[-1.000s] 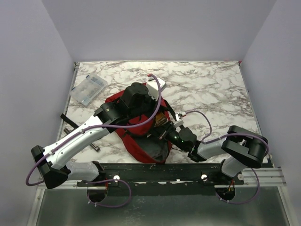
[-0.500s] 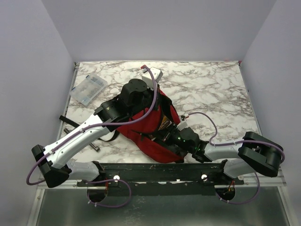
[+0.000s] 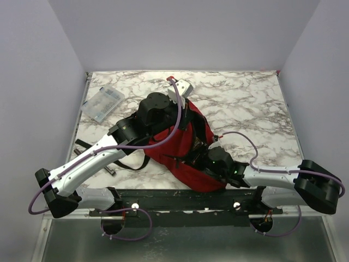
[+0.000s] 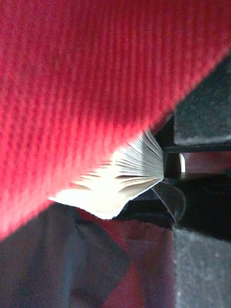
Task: Pack the student bag
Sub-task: Place the book in the student bag, then zip the student bag at the center of the board.
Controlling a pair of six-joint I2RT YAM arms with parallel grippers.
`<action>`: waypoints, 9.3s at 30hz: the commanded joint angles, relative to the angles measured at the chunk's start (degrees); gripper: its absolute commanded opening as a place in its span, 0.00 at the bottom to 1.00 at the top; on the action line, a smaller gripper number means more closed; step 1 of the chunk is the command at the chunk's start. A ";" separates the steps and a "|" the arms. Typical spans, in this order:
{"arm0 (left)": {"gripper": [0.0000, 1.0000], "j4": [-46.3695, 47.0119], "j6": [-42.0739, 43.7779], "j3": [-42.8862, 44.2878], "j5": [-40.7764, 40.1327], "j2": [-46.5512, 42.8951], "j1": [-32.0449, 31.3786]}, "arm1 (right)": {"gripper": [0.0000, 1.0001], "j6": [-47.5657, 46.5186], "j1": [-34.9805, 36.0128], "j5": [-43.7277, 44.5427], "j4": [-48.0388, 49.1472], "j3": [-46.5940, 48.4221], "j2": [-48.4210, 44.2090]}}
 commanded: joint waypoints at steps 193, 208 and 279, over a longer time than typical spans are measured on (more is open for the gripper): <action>0.00 113.16 -77.48 -67.22 42.34 21.99 32.40 | 0.74 -46.02 2.71 -19.49 -25.56 15.47 -5.30; 0.00 112.92 -72.58 -67.99 43.30 19.67 32.35 | 0.48 -33.04 -16.39 -38.52 -24.56 17.14 -2.02; 0.03 10.00 -28.99 -44.36 15.85 -9.99 42.55 | 0.00 -47.21 -14.62 -13.56 -58.60 24.63 0.08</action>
